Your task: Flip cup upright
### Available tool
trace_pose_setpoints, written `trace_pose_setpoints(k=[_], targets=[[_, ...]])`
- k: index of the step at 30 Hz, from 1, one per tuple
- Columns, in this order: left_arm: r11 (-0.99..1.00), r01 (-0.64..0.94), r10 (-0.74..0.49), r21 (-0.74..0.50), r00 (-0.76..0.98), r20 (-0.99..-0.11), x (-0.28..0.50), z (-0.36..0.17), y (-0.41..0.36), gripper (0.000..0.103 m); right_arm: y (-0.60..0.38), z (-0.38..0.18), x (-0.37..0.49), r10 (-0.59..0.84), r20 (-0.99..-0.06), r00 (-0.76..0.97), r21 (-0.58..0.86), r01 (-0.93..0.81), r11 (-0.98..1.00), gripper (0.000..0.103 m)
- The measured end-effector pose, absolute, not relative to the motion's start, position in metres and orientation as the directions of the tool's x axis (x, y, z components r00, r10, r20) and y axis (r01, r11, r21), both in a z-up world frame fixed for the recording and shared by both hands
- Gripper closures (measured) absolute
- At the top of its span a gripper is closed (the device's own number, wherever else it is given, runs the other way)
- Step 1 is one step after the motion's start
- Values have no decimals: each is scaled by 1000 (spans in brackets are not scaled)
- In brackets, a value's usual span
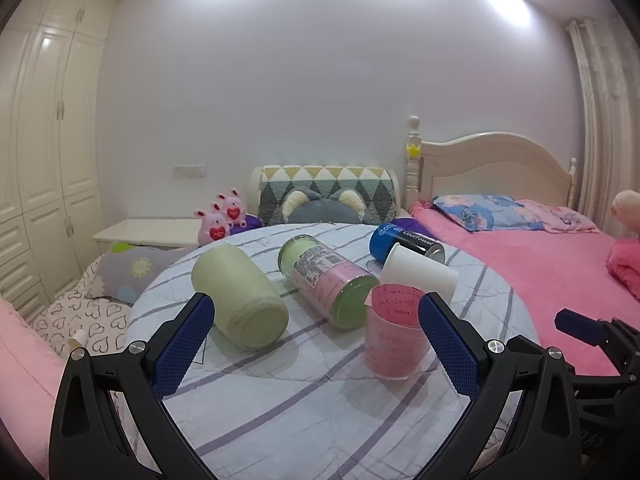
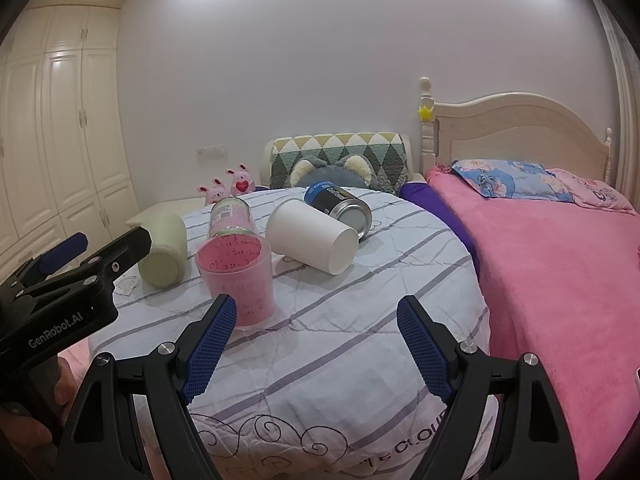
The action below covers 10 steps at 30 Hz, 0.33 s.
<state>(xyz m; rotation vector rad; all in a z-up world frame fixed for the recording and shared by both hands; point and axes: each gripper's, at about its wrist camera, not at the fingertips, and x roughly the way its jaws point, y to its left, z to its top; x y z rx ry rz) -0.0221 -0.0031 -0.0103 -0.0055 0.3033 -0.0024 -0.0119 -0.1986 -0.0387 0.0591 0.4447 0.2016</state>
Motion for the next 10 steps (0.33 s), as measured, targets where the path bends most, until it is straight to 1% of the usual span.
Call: trace_pose_setpoints(k=[3, 7, 10], targets=[[1000, -1, 1, 2, 959, -284, -23, -10, -5, 0, -198, -39, -11, 202, -425, 882, 99, -177, 979, 19], [1000, -6, 10, 14, 950, -311, -21, -10, -8, 0, -199, -40, -10, 204, -429, 880, 101, -178, 979, 19], [1000, -11, 17, 20, 949, -315, -20, -9, -9, 0, -199, -41, -10, 203, -430, 880, 97, -178, 979, 19]])
